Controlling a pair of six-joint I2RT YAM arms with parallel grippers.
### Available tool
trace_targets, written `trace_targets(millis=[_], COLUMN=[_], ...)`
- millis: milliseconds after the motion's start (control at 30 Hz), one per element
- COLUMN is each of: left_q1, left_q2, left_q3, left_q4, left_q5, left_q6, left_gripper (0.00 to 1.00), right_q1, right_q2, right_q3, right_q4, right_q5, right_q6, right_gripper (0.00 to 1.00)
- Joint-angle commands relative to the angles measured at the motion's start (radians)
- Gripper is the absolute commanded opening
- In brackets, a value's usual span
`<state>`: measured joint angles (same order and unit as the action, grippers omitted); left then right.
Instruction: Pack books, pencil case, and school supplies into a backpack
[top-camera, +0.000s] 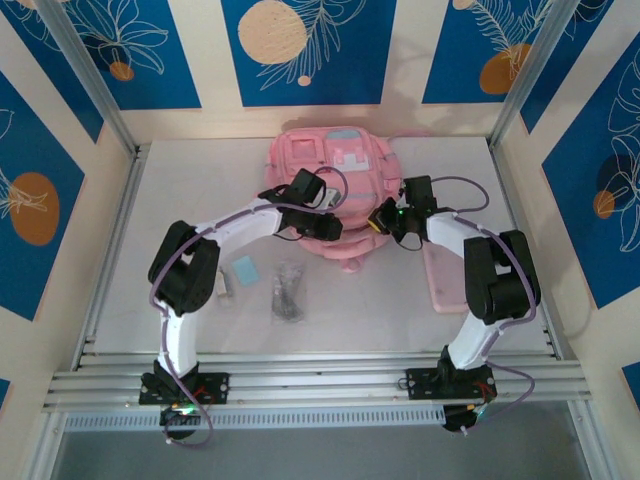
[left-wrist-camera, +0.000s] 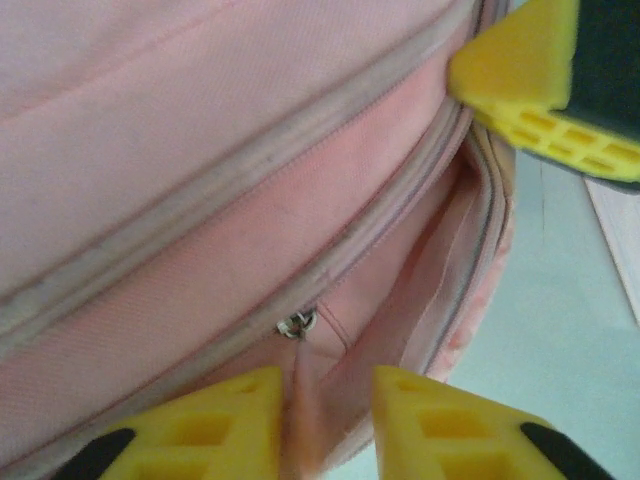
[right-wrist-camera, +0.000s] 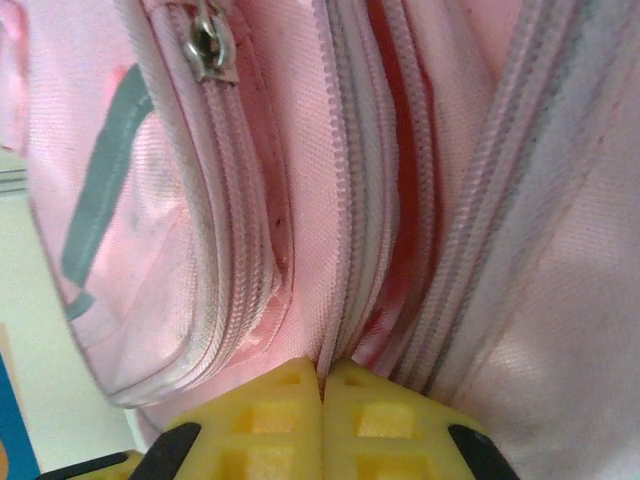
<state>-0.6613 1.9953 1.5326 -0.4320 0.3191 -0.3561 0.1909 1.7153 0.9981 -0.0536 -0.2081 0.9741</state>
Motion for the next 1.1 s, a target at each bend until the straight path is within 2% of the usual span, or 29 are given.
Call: trace_targets(millis=[0,200,300,367,467,567,733,867,1000,1067], left_q1=[0.000,-0.003,-0.002,-0.002,0.015,0.081,0.222,0.247,0.225,0.178], left_q2=[0.040,0.096,0.112,0.111,0.075,0.025,-0.046,-0.067,-0.081,-0.110], left_q3=[0.047,0.085,0.080,0.076,0.052,0.016,-0.025,-0.017,-0.019,-0.016], left_q4=[-0.053,-0.125,-0.145,-0.155,-0.156,-0.179,-0.250,-0.268,-0.234,-0.210], left_q5=[0.028,0.015,0.019,-0.005,-0.076,-0.129,-0.136,-0.163,-0.015,0.041], left_q6=[0.014,0.042,0.049,0.058,0.079,0.128,0.197,0.221,0.183,0.158], left_gripper=[0.34,0.31,0.17,0.00,0.00,0.00,0.00,0.00,0.00,0.00], right_q1=[0.017,0.021,0.022,0.020,0.011,-0.016,-0.063,-0.094,-0.127,-0.145], right_q2=[-0.043,-0.037,-0.045,-0.054,-0.071,-0.092,-0.115,-0.090,-0.038,-0.017], right_q3=[0.006,0.019,0.021,0.022,0.026,0.035,0.070,0.112,0.178,0.219], right_q4=[0.071,0.067,0.063,0.058,0.042,0.002,-0.089,-0.106,-0.104,-0.111], right_q5=[0.000,-0.001,0.007,0.013,0.005,-0.025,-0.030,-0.047,-0.066,-0.069], right_q6=[-0.020,-0.023,-0.030,-0.038,-0.072,-0.131,-0.232,-0.263,-0.266,-0.245], right_gripper=[0.00,0.00,0.00,0.00,0.00,0.00,0.00,0.00,0.00,0.00])
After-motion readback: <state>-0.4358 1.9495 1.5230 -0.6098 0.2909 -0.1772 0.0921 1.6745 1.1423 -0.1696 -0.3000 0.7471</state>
